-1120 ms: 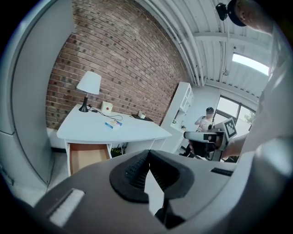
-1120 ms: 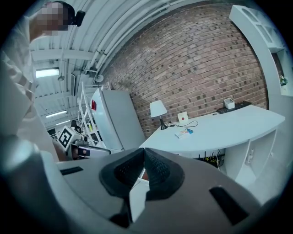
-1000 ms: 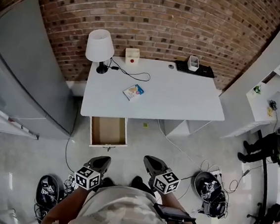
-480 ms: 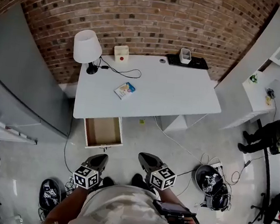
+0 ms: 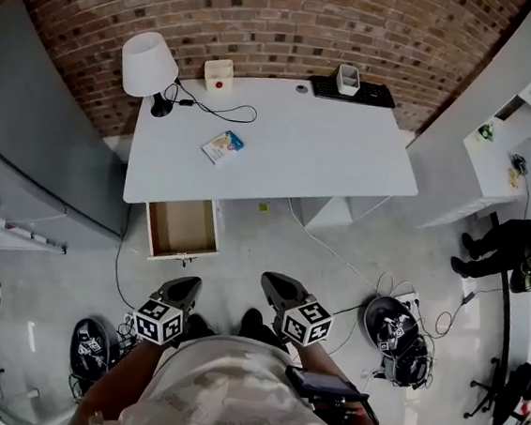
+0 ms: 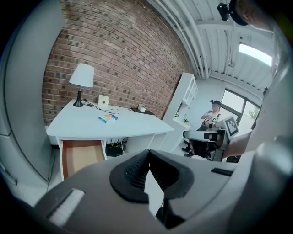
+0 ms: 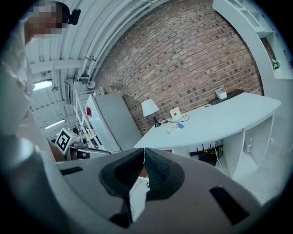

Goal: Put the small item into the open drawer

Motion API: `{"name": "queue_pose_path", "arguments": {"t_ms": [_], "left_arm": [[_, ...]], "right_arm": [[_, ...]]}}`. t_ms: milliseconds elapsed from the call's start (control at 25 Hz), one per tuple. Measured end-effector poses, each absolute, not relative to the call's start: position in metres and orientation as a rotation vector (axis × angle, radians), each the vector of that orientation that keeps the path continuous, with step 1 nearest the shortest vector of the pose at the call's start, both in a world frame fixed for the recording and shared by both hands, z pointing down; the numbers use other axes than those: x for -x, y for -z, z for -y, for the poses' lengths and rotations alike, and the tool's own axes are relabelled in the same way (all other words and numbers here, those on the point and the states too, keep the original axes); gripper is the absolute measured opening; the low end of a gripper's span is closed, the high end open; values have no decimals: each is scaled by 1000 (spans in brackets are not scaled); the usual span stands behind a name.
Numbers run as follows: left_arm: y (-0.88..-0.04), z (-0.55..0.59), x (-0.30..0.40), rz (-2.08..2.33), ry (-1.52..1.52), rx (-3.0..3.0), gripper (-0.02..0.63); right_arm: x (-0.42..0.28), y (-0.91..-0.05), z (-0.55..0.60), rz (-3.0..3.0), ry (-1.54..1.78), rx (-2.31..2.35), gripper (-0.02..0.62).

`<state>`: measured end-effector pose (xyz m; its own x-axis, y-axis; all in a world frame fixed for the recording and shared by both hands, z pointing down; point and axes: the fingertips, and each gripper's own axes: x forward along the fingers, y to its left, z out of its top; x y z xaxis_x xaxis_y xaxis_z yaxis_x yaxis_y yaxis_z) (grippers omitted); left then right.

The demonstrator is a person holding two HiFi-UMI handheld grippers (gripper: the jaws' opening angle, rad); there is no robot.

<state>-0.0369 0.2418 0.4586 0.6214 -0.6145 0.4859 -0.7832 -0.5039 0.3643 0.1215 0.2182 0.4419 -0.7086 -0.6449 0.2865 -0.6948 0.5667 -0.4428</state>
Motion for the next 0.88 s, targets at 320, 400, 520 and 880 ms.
{"name": "queue_pose_path", "arguments": {"t_ms": [320,400,520,880], "left_arm": [[-461,-242,-11,1104,-447,-2276,6],[-461,-243,-18,1115,-449,-2277,6],[-458,-243,-16,1152,-439,-2264,6],[-457,-237,4,1207,-420,-2219,6]], "right_arm": [[-166,-446,-213,2724,-831,-1141,6],[-178,-449,-213,2717,-833,-1146,6],[-185,-452,-215,2715,-843,-1139,6],[-166,-456,-205,2711,-847,-1071,6]]}}
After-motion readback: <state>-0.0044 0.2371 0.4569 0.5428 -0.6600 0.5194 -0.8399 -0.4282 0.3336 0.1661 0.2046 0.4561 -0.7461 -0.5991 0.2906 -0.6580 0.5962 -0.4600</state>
